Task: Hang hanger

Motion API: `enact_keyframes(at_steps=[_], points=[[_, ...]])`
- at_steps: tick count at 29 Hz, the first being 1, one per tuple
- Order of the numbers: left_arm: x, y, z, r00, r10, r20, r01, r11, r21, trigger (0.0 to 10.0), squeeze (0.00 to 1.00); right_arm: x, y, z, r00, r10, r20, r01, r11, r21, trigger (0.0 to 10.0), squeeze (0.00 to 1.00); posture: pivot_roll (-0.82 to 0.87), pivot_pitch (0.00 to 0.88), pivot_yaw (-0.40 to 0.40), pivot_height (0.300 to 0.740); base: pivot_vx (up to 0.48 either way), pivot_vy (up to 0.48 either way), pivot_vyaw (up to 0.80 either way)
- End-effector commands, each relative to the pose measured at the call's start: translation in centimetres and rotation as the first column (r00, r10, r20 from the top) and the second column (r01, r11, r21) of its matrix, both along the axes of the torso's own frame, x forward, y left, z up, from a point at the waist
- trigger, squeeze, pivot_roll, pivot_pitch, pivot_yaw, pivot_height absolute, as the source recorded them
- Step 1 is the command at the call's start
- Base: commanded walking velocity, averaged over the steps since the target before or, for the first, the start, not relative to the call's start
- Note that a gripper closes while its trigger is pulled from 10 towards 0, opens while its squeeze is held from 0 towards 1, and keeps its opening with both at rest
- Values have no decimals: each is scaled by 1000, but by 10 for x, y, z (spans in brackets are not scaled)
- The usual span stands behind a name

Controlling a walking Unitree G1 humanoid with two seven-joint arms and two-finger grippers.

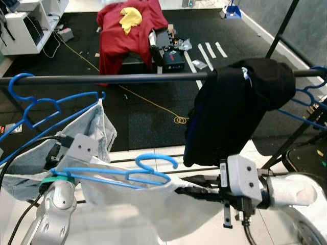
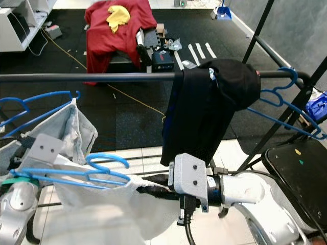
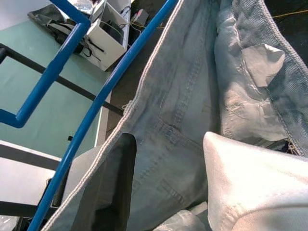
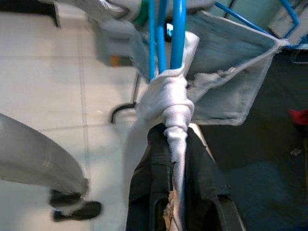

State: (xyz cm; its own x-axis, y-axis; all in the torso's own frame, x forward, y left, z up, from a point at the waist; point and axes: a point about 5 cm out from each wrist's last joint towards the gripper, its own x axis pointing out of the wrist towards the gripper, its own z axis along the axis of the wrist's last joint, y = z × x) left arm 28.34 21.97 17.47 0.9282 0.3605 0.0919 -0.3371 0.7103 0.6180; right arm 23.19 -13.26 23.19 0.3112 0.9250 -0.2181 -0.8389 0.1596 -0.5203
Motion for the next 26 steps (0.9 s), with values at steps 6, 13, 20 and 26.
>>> enact_keyframes(at_steps=[6,13,20,26], points=[[6,-2,4,999,-2,36,1,1000,12,10000,0,-1,6,-13,993,-61,101,70,994,-86,10000,0,-184,194,82,740,0,0,0],[10,0,8,999,-6,52,5,1000,14,10000,0,0,1,-26,988,-115,104,129,982,-139,10000,0,-187,196,86,740,0,0,0],[10,0,9,998,-7,63,6,1000,13,10000,0,9,-3,-18,961,-190,199,215,970,-112,10000,0,-181,198,91,740,0,0,0],[13,6,17,993,38,110,-42,999,28,10000,0,1,2,-12,974,-132,182,152,983,-98,10000,0,-177,197,87,740,0,0,0]])
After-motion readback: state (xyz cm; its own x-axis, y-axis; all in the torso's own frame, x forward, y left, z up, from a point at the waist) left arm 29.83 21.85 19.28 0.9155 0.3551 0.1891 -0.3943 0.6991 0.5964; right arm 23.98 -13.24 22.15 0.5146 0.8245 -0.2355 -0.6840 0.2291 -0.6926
